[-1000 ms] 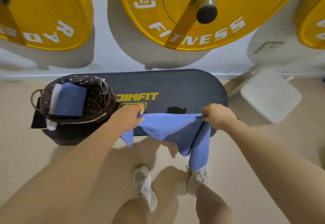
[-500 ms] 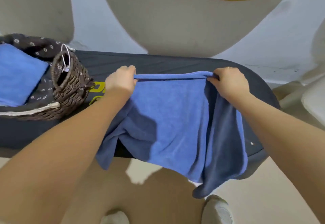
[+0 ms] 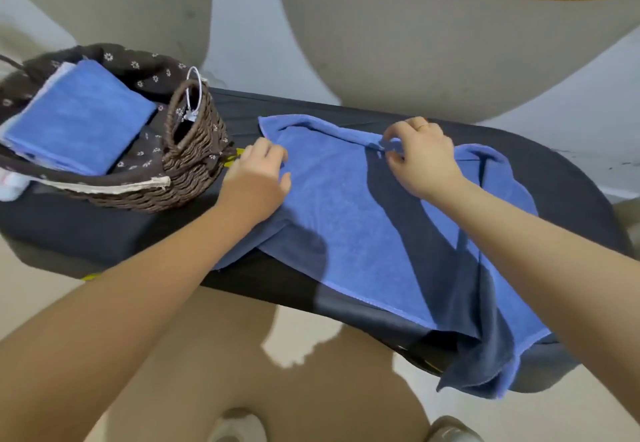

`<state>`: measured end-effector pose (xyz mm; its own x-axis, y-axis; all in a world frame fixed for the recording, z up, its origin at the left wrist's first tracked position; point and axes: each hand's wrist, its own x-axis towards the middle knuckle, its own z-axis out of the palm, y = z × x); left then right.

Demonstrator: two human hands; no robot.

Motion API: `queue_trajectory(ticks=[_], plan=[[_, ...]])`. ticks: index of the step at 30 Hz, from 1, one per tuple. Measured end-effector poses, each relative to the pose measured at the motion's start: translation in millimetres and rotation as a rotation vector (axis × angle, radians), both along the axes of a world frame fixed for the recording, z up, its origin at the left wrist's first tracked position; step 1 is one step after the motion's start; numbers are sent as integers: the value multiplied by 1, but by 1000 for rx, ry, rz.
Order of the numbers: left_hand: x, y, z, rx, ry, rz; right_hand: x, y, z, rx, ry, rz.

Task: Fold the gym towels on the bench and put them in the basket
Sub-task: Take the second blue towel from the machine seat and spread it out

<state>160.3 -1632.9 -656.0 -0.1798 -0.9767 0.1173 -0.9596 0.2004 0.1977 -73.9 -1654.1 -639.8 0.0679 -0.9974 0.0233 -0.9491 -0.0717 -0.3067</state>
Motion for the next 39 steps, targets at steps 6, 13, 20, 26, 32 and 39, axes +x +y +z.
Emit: queue_trajectory(ticks=[6,13,20,26,32,39], plan=[[46,44,-11,189,-278,188,111,-26,-9,132,-156,326],[59,45,-21,262,-52,225,160,-54,-19,191,403,360],[81,42,-8,377,692,200,162,-64,-7,121,754,438],[103,39,10,373,938,262,163,-68,-1,106,421,165],[128,55,16,367,292,225,178,-61,0,202,-300,122],[104,69,-3,-55,-256,-63,131,-29,-2,223,-194,199]])
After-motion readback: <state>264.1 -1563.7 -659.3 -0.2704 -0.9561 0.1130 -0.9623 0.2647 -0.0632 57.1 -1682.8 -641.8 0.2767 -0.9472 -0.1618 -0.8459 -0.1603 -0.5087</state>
